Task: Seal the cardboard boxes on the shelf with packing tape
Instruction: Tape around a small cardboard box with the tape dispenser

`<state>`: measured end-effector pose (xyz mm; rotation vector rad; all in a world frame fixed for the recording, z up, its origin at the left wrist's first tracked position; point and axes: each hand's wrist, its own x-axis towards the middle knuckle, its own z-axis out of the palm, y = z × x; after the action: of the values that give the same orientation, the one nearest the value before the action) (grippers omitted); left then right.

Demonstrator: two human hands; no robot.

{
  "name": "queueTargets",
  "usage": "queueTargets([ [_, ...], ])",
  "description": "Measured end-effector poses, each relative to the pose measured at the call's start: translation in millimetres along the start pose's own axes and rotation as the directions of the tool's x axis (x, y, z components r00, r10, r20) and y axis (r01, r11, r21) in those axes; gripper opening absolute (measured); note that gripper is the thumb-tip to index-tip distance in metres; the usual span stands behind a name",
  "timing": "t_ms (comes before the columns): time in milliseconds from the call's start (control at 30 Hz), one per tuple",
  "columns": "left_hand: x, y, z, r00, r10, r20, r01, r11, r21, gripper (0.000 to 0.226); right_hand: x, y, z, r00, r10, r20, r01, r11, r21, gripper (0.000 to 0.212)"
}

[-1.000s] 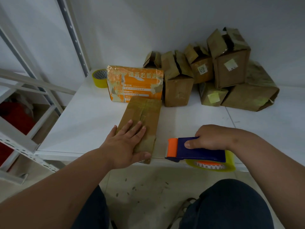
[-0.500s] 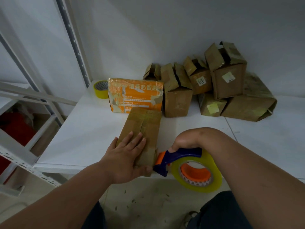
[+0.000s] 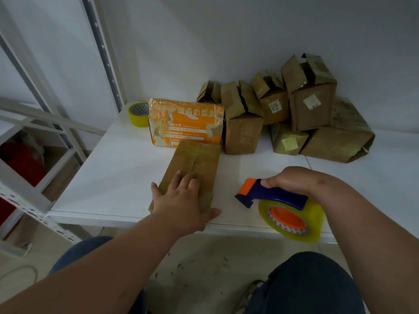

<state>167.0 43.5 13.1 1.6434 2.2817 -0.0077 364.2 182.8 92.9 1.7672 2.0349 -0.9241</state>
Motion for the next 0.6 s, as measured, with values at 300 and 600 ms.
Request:
queueTargets([
  [300, -2, 32, 6, 0.999, 0.031, -0.010, -0.029, 0.989, 0.148, 0.072, -8, 23, 13, 0.996, -0.057, -0.066, 0.068, 0.981, 0.182, 0.050],
  [600, -8, -23, 9, 0.934, 0.352, -0.055, -0.324, 0.903, 0.282, 0.083, -20, 54, 17, 0.992, -0.106, -0.075, 0.125, 0.931, 0.342, 0.050],
])
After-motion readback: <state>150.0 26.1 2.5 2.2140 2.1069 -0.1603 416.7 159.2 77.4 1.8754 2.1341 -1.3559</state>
